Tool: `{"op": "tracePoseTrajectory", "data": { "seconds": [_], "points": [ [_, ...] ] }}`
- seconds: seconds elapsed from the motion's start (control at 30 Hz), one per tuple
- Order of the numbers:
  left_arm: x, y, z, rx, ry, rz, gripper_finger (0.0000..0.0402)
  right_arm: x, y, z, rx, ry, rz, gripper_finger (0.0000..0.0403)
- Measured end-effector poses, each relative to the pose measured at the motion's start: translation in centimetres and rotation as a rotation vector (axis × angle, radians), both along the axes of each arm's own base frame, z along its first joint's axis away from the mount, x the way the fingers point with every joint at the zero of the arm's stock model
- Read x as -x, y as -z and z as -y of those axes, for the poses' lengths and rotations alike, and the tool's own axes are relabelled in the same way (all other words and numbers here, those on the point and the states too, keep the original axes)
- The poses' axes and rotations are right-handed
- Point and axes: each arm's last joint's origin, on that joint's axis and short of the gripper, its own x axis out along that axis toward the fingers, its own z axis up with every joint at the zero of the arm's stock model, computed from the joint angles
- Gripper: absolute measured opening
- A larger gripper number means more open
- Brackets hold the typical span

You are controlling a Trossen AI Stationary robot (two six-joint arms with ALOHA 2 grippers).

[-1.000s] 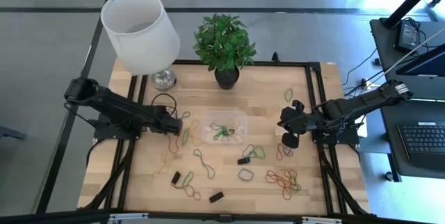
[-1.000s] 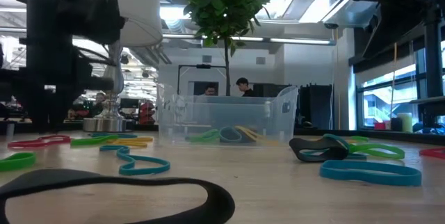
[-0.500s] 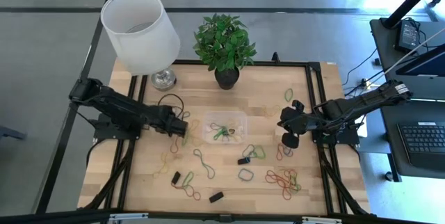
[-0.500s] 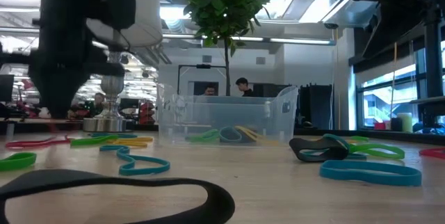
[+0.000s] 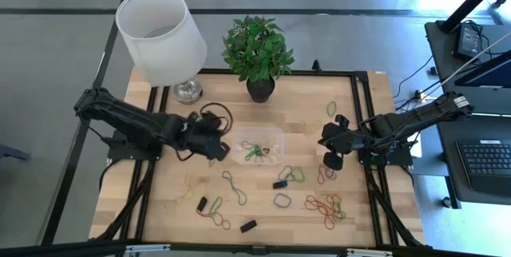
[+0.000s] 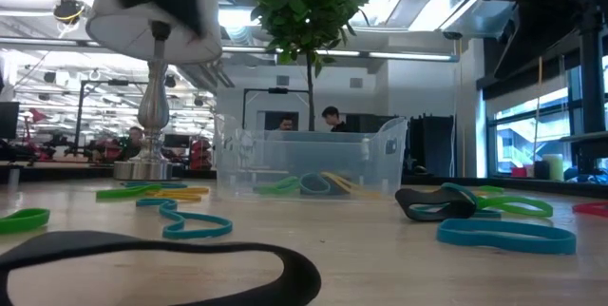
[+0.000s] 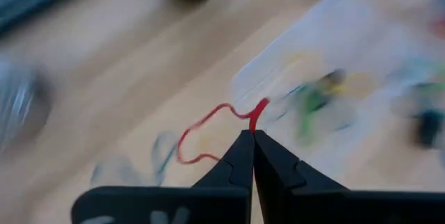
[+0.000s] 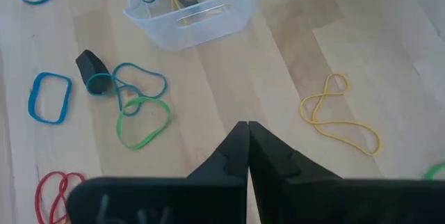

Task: Pick and place rubber bands into bin
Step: Put the red rubber band into the transparent container

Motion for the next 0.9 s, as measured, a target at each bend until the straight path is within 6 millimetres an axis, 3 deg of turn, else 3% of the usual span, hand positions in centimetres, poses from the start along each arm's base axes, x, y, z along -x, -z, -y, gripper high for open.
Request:
{"op": "tracePoseTrajectory", "data": {
  "seconds": [0.17,0.33,0.43,0.7,0.9],
  "points": [
    [-2.6,-3.3,0.2,-0.154,0.199,0.199,0.0002,-0.1,-0.1,0.0,0.007,-0.016,0.014,0.0012],
    [-5.0,-4.0,0.0,-0.228,0.270,0.294,0.0003,-0.4,-0.2,-0.1,0.000,-0.018,0.041,0.0012],
    [-6.2,-3.1,-0.3,-0.228,0.304,0.271,0.0002,-0.4,-0.3,-0.1,-0.001,-0.018,0.045,0.0012],
    [-9.0,1.7,-0.9,-0.103,0.344,0.106,0.0003,-0.4,-0.3,-0.1,-0.007,-0.011,0.048,0.0012],
    [-9.8,5.1,-0.7,0.016,0.361,-0.047,0.0003,-0.4,-0.3,-0.1,-0.021,0.008,0.052,0.0012]
  ]
}}
